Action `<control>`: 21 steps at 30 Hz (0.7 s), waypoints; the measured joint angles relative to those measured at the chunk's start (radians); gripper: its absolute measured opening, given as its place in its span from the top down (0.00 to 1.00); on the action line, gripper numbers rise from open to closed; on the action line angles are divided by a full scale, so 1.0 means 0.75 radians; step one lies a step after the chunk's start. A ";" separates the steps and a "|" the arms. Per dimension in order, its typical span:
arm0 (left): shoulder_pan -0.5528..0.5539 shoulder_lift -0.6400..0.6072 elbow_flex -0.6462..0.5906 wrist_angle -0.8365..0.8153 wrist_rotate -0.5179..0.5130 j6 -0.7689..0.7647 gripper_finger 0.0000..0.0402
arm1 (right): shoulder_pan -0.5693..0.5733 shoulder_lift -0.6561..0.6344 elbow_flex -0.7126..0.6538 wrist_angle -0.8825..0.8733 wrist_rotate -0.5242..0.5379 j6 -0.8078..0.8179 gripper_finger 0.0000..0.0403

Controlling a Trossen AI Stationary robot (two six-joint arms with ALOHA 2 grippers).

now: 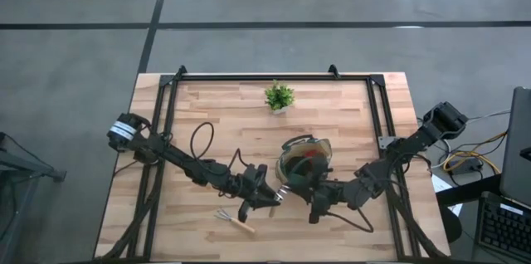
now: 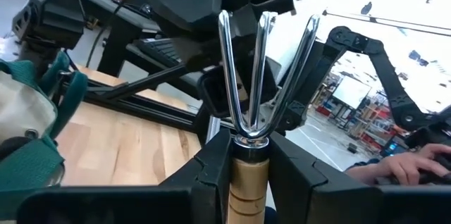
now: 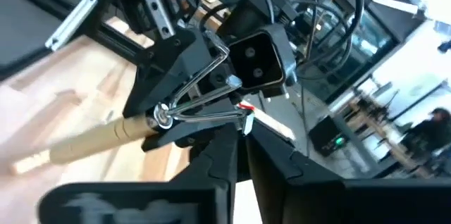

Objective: Pick & Place Garden tools in Gardening bag
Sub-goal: Put the top hand rake into the side pocket of the gardening bag

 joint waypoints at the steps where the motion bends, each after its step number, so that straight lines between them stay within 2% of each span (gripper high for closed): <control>1: 0.000 0.000 0.000 0.000 -0.003 0.008 0.80 | -0.003 0.000 0.000 -0.001 -0.004 0.038 0.92; 6: 0.001 0.000 0.000 -0.001 -0.017 0.081 0.80 | -0.024 0.000 0.000 -0.031 -0.029 0.285 0.82; 11: 0.001 0.000 -0.002 -0.027 0.000 0.184 0.80 | -0.045 -0.001 0.000 -0.026 -0.152 0.409 0.74; 21: 0.001 0.000 -0.003 -0.045 0.035 0.323 0.80 | -0.117 -0.003 0.000 0.040 -0.331 0.600 0.71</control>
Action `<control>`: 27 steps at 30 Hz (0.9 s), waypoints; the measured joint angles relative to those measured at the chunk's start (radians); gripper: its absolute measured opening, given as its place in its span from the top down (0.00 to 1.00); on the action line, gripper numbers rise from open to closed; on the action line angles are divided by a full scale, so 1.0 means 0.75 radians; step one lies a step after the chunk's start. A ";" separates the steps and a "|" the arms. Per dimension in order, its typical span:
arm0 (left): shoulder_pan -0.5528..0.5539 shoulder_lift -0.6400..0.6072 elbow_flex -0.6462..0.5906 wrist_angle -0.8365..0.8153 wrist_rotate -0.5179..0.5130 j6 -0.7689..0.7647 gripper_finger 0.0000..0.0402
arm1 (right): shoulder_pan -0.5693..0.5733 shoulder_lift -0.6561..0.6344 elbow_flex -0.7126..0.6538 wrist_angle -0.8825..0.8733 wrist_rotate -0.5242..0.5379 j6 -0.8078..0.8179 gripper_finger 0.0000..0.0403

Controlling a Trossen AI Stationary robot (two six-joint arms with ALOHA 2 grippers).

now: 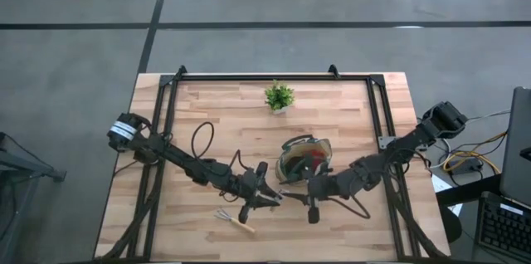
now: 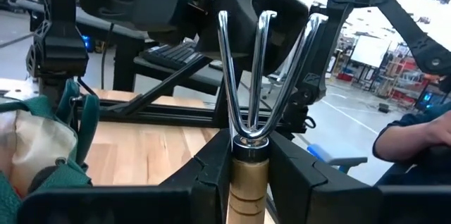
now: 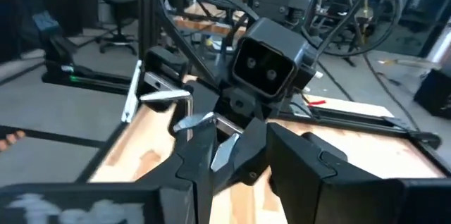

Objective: Pick & Place Garden tools in Gardening bag
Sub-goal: Put the top hand rake into the side pocket of the gardening bag

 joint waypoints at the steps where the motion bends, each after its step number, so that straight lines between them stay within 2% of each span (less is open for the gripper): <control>1: 0.000 0.000 0.000 0.000 0.000 0.010 0.80 | -0.008 0.000 0.000 0.002 -0.017 0.009 0.71; 7: 0.000 0.000 0.000 -0.001 0.000 0.018 0.80 | -0.035 0.000 0.000 -0.001 -0.143 0.022 0.77; 14: 0.000 0.000 0.000 -0.002 -0.020 0.019 0.80 | -0.039 0.000 0.000 0.000 -0.172 0.021 0.95; 20: -0.001 0.000 0.000 -0.026 -0.037 0.009 0.80 | -0.038 0.002 0.000 -0.004 -0.175 0.025 0.97; 27: 0.000 -0.001 0.000 -0.059 -0.085 -0.016 0.72 | -0.034 0.002 -0.001 -0.018 -0.186 0.022 0.97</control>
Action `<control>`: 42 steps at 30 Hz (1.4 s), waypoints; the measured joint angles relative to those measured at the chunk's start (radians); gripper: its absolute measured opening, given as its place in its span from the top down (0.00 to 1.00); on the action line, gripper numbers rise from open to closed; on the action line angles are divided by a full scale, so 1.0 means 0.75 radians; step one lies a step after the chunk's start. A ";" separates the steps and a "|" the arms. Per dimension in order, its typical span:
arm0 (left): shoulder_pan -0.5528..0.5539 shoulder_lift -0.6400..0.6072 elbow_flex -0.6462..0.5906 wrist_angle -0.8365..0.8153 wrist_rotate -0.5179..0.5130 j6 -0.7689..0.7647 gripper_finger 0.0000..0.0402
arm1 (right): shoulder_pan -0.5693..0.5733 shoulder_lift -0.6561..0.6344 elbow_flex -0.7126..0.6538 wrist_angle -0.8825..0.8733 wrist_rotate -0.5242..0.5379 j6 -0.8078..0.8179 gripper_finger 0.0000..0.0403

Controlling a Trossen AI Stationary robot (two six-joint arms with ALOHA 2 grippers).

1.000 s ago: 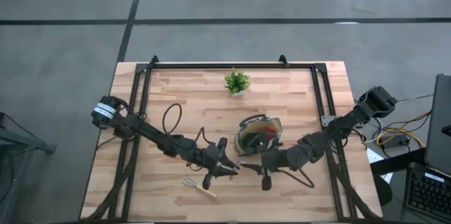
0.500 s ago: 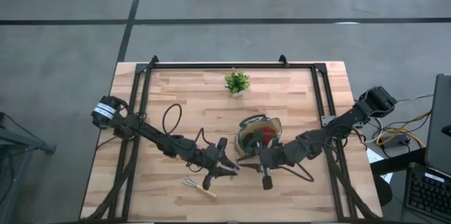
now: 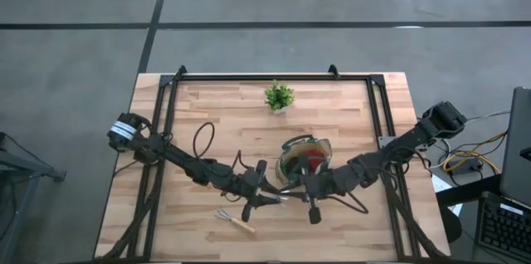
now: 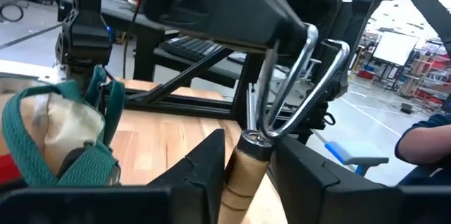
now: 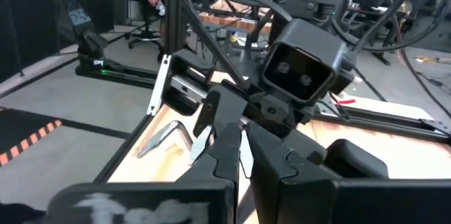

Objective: Pick & Place Garden tools in Gardening bag
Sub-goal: Put the top hand rake into the side pocket of the gardening bag

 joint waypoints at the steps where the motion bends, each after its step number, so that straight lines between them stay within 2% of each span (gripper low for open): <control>1: 0.000 -0.001 0.000 -0.006 -0.003 -0.007 0.71 | 0.001 0.000 0.000 -0.004 0.000 0.001 0.97; 10: 0.001 -0.004 -0.001 -0.039 -0.008 -0.025 0.60 | 0.001 -0.002 0.000 -0.049 0.063 0.031 0.98; 20: 0.002 -0.130 -0.001 -0.358 -0.018 0.016 0.56 | 0.002 -0.006 0.000 -0.070 0.183 0.005 0.98; 26: -0.004 -0.209 -0.004 -0.561 -0.198 0.016 0.55 | -0.002 -0.021 0.000 -0.162 0.309 0.004 0.98; 34: -0.005 -0.252 -0.048 -0.591 -0.435 -0.038 0.55 | -0.001 -0.032 0.001 -0.187 0.436 -0.018 0.98; 42: -0.005 -0.249 -0.056 -0.580 -0.488 -0.073 0.55 | 0.000 -0.018 0.000 -0.224 0.479 0.001 0.98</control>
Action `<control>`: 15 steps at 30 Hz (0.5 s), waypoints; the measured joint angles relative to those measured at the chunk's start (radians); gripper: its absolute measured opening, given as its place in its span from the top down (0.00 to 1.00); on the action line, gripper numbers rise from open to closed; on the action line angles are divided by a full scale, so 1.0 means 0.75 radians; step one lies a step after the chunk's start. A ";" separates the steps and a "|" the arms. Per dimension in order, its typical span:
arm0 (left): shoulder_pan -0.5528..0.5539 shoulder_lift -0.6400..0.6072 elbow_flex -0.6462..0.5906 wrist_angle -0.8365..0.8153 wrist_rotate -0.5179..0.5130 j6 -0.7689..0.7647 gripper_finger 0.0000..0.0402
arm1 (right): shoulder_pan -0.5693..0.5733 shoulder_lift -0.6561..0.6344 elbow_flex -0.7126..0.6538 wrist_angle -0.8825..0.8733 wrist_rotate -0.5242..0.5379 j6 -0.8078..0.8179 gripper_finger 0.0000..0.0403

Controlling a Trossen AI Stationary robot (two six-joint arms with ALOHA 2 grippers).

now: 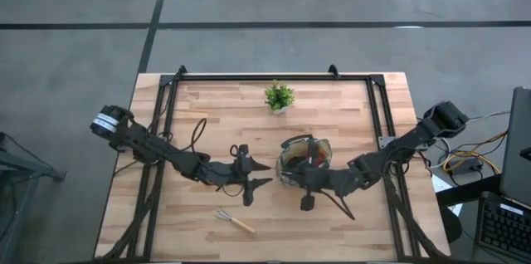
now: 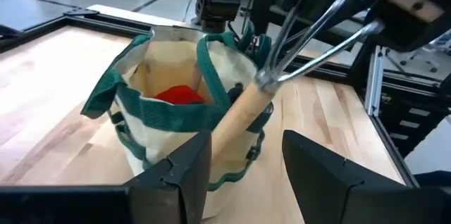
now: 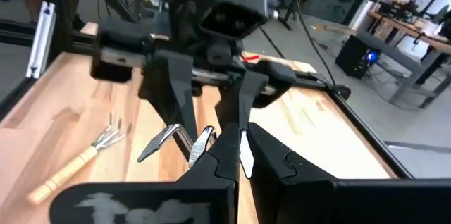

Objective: Pick & Place Garden tools in Gardening bag
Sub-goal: Put the top hand rake into the side pocket of the gardening bag

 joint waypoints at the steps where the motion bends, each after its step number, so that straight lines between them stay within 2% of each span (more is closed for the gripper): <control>1: 0.000 0.000 0.000 0.006 0.000 0.000 0.55 | 0.000 0.007 0.000 -0.003 0.001 0.008 0.98; 15: 0.000 0.002 0.000 0.046 0.000 -0.007 0.56 | -0.038 0.024 0.000 -0.135 0.015 0.124 0.97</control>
